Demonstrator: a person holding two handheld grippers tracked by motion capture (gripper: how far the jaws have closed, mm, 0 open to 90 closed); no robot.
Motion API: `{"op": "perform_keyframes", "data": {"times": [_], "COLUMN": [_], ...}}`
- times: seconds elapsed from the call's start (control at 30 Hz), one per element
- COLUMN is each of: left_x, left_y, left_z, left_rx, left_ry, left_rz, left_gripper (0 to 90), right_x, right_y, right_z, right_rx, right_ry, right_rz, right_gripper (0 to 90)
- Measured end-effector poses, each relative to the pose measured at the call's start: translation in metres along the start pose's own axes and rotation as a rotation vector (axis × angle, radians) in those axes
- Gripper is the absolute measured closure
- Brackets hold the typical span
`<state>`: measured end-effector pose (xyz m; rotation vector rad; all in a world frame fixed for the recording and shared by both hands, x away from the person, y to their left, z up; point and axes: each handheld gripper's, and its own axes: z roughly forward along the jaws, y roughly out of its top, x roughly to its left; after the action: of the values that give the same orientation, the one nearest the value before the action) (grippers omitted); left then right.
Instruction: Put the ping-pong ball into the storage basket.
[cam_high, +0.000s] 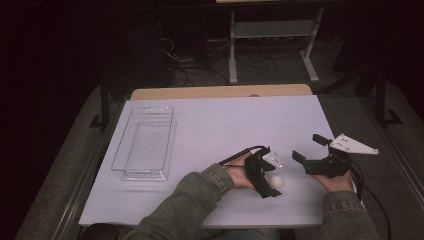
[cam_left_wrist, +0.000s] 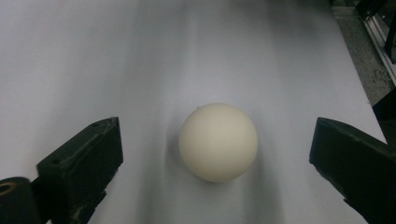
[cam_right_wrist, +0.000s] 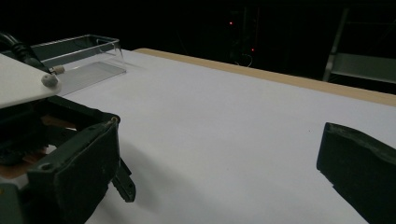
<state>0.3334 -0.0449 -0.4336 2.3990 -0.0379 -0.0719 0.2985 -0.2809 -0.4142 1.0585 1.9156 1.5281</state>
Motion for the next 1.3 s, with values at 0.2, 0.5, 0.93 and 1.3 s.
{"op": "perform_keyframes", "data": {"times": [0.2,0.5,0.93,1.3], "left_x": [0.001,0.0011,0.0008,-0.0026], "left_y": [-0.001,-0.0013,-0.0024,-0.0037], "left_z": [0.0012,0.003,0.0051,0.0092], "left_rx": [-0.002,-0.006,0.003,0.027], "left_ry": [0.005,0.0,0.0,0.01], "left_rz": [-0.002,0.003,-0.001,0.021], "left_gripper": [6.7,14.3,26.1,40.3], "right_x": [-0.0002,-0.0004,-0.0002,-0.0001], "right_y": [0.0,0.0001,0.0001,0.0002], "right_z": [0.0001,-0.0001,0.0002,0.0004], "right_rx": [0.0,-0.002,-0.002,-0.003], "right_ry": [0.0,0.001,0.004,0.004], "right_rz": [0.001,0.0,-0.005,-0.005], "right_gripper": [0.0,0.0,0.0,0.0]}}
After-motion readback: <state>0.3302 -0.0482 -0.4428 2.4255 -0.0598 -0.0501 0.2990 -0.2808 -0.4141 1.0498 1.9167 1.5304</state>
